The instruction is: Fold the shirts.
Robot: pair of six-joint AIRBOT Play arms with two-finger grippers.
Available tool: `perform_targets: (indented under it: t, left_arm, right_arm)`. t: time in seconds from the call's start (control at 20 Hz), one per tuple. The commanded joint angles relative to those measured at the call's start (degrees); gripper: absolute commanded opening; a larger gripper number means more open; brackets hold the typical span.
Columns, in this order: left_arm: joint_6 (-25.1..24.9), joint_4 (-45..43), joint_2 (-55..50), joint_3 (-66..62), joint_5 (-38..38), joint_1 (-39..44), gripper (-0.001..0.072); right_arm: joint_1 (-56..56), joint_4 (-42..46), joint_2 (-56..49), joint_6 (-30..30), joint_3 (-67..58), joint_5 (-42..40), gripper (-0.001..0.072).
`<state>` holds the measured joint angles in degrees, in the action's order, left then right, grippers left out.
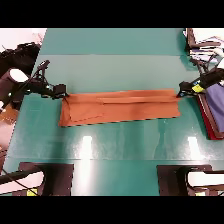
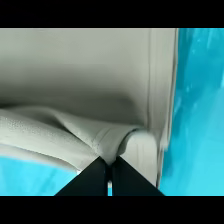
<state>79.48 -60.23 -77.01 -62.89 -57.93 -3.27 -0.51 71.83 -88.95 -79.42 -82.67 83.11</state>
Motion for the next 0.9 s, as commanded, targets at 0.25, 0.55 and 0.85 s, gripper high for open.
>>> perform_targets:
  t: [0.25,0.55,0.85]
  left_arm:
    - [-0.42,2.10,-4.22,-8.26,-4.52,-0.04,0.0606]
    - [-0.48,9.73,-4.22,-8.63,-4.94,1.22,0.0026]
    - [3.28,9.70,-4.42,-8.46,3.28,13.57,0.0025]
  right_arm:
    - [-8.48,-13.46,-6.60,5.18,-5.40,3.76,0.0453]
    - [-17.22,-13.88,-6.71,7.02,3.41,2.97,0.0534]
    - [-16.00,-20.70,-7.15,14.58,13.92,-5.55,0.0531]
